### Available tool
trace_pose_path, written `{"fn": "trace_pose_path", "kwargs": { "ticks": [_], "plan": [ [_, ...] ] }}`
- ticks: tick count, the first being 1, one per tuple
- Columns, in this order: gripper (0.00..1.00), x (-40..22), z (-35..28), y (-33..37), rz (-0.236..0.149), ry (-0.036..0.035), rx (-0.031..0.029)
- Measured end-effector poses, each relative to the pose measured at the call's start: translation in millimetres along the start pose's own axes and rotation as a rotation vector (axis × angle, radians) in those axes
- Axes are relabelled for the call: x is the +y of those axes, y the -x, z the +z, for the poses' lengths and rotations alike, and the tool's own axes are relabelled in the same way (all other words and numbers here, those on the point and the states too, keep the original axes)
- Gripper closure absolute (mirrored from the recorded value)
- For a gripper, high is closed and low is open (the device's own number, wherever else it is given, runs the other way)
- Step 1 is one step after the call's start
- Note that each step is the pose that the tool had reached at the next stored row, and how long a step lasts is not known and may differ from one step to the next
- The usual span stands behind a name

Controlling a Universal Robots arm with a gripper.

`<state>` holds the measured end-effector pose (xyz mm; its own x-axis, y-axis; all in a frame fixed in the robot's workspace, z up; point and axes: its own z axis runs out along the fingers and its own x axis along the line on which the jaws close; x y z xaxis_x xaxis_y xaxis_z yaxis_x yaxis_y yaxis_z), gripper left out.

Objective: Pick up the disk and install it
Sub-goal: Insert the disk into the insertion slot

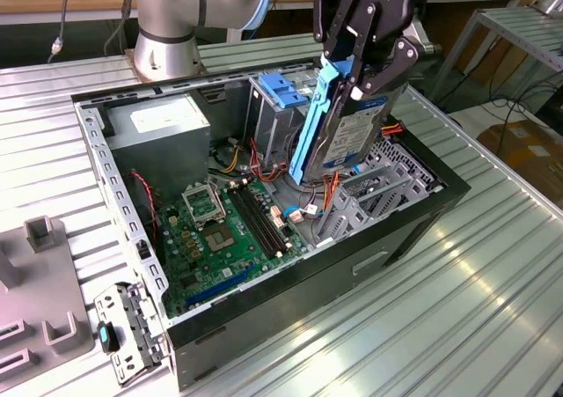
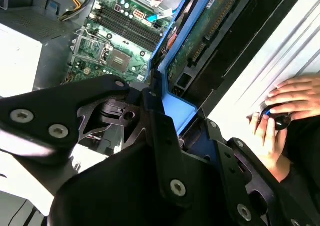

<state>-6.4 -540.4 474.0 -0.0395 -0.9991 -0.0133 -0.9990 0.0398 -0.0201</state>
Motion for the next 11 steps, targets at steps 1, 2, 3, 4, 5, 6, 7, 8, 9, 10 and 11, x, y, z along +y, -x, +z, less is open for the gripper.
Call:
{"fn": "trace_pose_path", "kwargs": {
  "ticks": [1,2,3,4,5,6,7,8,9,10,11],
  "plan": [
    [0.63,-3.0,2.2,-8.9,0.0,0.0,-0.0001],
    [0.63,-4.2,2.9,-14.4,0.0,0.0001,0.0001],
    [0.63,-5.6,3.4,-16.9,0.0,0.0001,0.0],
    [0.63,-8.1,3.8,-18.2,0.0,0.0,0.0],
    [0.63,-10.6,4.1,-18.7,0.0,0.0,0.0],
    [0.63,-13.1,4.4,-19.1,0.0,0.0001,0.0001],
    [0.63,-15.7,4.7,-19.4,0.0,0.0,0.0],
    [0.63,-18.6,5.0,-19.7,0.0,0.0,-0.0001],
    [0.63,-21.4,5.2,-19.9,0.0,0.0,0.0],
    [0.63,-24.2,5.5,-20.0,0.0,0.0,-0.0002],
    [0.63,-27.4,5.8,-20.2,0.0,0.0,0.0]
  ]
}}
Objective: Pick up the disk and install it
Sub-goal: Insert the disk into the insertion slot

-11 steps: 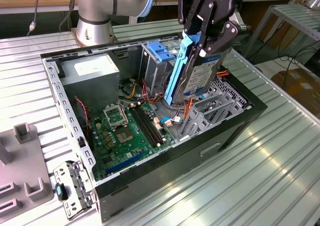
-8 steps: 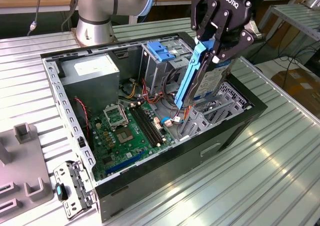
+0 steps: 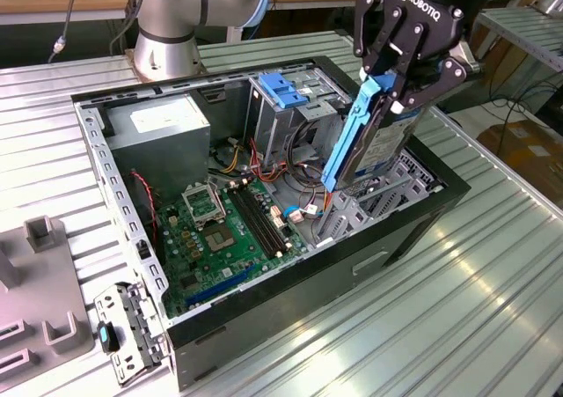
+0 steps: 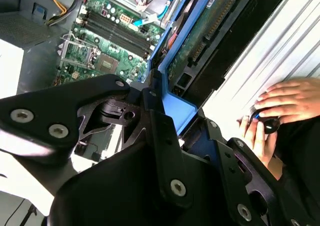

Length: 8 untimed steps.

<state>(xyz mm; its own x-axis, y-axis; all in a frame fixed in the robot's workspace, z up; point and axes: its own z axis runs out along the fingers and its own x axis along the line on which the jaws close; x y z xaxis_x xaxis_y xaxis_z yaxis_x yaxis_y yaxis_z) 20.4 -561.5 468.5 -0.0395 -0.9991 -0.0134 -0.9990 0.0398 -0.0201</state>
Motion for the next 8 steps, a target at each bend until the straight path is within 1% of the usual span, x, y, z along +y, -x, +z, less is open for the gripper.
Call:
{"fn": "trace_pose_path", "kwargs": {
  "ticks": [3,4,7,8],
  "plan": [
    [0.63,-9.1,0.7,-0.2,0.0,0.0,0.0001],
    [0.63,-13.8,1.1,-0.2,0.0,0.0,0.0],
    [0.63,-22.1,1.8,-0.4,0.0,0.0,0.0],
    [0.63,-24.1,2.1,-0.5,0.0,0.0,0.0]
  ]
}}
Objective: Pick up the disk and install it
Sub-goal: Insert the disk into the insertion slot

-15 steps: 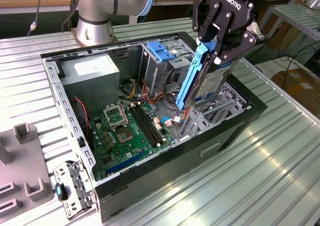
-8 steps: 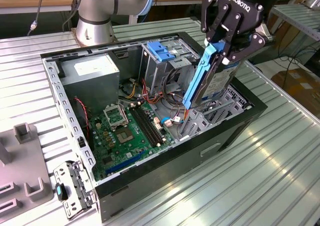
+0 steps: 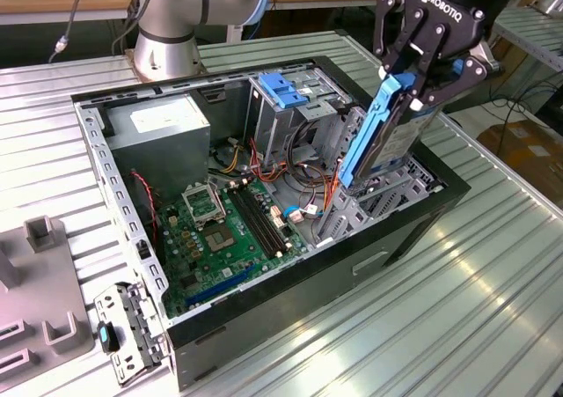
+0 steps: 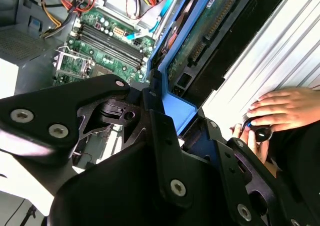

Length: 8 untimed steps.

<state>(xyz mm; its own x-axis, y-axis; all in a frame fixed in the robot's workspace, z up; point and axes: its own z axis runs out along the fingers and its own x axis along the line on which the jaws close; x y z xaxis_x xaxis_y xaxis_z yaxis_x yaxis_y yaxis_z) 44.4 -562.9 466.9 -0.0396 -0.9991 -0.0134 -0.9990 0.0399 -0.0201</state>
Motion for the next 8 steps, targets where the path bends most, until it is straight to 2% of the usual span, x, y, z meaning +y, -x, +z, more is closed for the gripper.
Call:
{"fn": "trace_pose_path", "kwargs": {
  "ticks": [3,8],
  "plan": [
    [0.63,-5.9,1.3,-0.6,0.0,0.0,0.0001],
    [0.63,-8.4,7.0,-1.6,0.0,0.0,0.0002]
  ]
}}
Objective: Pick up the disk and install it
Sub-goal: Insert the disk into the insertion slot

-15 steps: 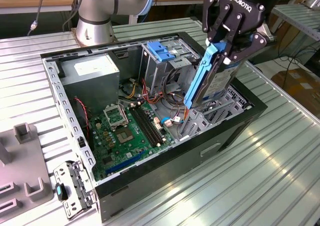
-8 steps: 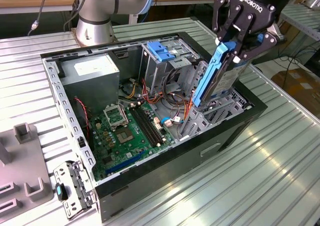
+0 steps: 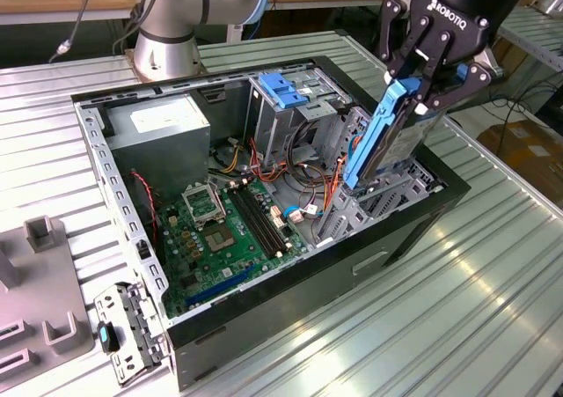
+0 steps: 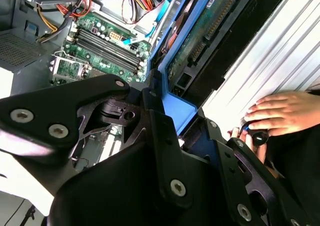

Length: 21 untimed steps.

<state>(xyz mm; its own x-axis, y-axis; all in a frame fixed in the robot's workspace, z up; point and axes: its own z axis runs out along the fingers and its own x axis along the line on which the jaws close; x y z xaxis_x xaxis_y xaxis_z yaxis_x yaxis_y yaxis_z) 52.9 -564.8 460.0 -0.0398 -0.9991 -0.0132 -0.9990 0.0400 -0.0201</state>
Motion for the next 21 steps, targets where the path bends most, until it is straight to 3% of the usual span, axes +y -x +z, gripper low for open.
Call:
{"fn": "trace_pose_path", "kwargs": {
  "ticks": [4,9,21],
  "plan": [
    [0.63,-4.3,3.4,0.0,0.0,0.0,-0.0002],
    [0.63,-4.3,7.9,-0.2,0.0,0.0001,-0.0002],
    [0.63,-4.2,10.6,-0.2,0.0,0.0022,-0.0002]
  ]
}}
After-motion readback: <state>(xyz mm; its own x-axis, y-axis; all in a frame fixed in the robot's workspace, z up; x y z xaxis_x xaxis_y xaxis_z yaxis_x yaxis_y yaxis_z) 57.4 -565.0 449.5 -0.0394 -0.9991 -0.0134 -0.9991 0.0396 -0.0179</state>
